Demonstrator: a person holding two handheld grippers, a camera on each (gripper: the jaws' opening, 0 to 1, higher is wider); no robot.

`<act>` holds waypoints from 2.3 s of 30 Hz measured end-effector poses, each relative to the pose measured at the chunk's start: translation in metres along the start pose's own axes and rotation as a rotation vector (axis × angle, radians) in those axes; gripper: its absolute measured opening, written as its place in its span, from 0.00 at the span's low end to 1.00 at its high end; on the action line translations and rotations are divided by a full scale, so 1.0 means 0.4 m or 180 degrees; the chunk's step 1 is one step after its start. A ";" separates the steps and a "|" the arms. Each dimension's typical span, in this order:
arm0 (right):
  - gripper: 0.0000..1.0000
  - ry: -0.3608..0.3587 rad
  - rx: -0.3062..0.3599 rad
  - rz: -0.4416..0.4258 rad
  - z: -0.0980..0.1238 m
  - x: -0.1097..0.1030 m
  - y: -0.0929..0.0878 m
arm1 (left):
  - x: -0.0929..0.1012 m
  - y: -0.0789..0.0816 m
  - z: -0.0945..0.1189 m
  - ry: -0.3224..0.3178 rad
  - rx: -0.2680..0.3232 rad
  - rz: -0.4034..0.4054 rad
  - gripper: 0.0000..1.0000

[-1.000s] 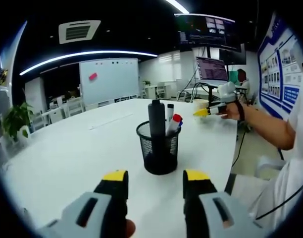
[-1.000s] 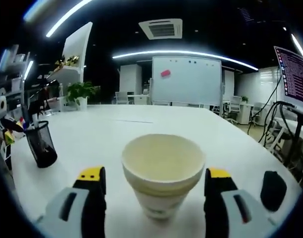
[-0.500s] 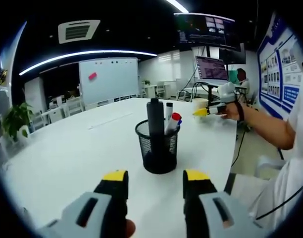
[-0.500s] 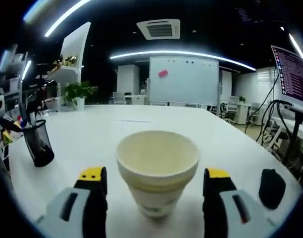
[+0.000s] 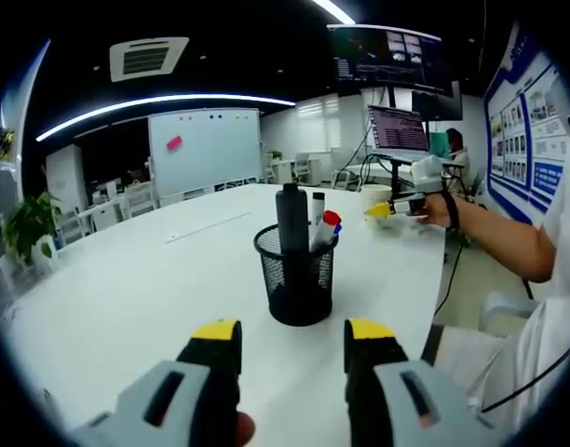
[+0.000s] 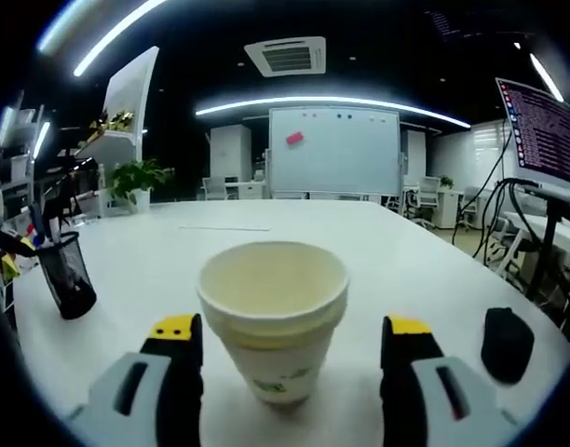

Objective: Place the scattered laser pointers and whiteboard markers into the pen holder and stack the scattered paper cups together

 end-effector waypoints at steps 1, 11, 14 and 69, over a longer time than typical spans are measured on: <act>0.78 -0.0006 0.0004 0.0001 0.002 -0.001 0.001 | 0.000 0.000 0.000 0.0001 -0.0001 0.0000 0.45; 0.74 0.0085 0.0244 0.0103 0.006 -0.028 0.028 | 0.000 -0.002 0.001 0.0004 -0.0010 -0.0022 0.44; 0.71 0.0100 0.0297 0.0118 0.005 -0.029 0.030 | -0.003 -0.003 0.004 0.0017 -0.0010 -0.0016 0.44; 0.68 0.0221 0.0364 0.0190 -0.007 -0.025 0.024 | -0.010 0.006 0.007 0.0049 0.0001 -0.0044 0.44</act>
Point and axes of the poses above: the point that each gripper's makers call its tool centre point, and the gripper's own axes: z roughly backward along the fingers, x roughly to its right, y roughly out of its top, the point moved 9 cm from there along z, roughly backward along the fingers, and after that the axes turned 6 degrees about z, right-handed, at the moved point
